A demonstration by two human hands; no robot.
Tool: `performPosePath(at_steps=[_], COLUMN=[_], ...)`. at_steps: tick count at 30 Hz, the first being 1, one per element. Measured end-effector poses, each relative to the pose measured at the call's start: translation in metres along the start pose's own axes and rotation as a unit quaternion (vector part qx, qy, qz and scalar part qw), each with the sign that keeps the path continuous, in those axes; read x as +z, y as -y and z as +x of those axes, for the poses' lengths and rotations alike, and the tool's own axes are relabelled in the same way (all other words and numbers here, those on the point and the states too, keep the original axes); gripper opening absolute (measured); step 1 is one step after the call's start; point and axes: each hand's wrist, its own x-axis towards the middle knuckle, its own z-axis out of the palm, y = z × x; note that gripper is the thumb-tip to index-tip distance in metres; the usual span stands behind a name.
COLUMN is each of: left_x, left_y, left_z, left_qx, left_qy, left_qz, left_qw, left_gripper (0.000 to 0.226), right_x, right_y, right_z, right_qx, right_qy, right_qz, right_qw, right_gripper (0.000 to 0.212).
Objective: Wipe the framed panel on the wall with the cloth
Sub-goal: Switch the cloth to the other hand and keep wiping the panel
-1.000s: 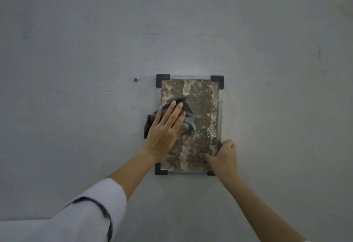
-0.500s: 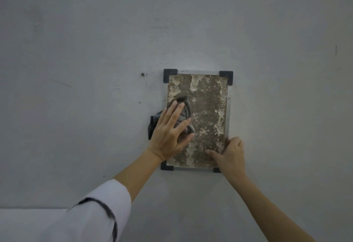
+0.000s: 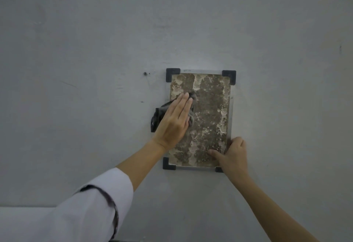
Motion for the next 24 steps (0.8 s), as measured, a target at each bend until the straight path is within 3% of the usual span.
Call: performPosePath(at_steps=[7, 15, 20, 24], left_x=[-0.002, -0.016, -0.002, -0.006], left_y=[0.007, 0.024, 0.001, -0.006], left_z=[-0.034, 0.042, -0.016, -0.078], left_qx=[0.093, 0.014, 0.011, 0.076], left_qy=[0.046, 0.000, 0.012, 0.090], left_qz=[0.038, 0.063, 0.034, 0.013], left_qw=[0.994, 0.998, 0.999, 0.993], left_gripper=[0.049, 0.044, 0.044, 0.049], right_x=[-0.006, -0.002, -0.003, -0.011], right_y=[0.011, 0.001, 0.005, 0.017], right_z=[-0.005, 0.000, -0.001, -0.002], right_qx=[-0.014, -0.009, -0.004, -0.012], right_qy=[-0.021, -0.002, 0.000, -0.001], right_qz=[-0.031, -0.006, -0.007, -0.037], right_qw=[0.999, 1.000, 1.000, 0.999], right_gripper=[0.063, 0.065, 0.066, 0.064])
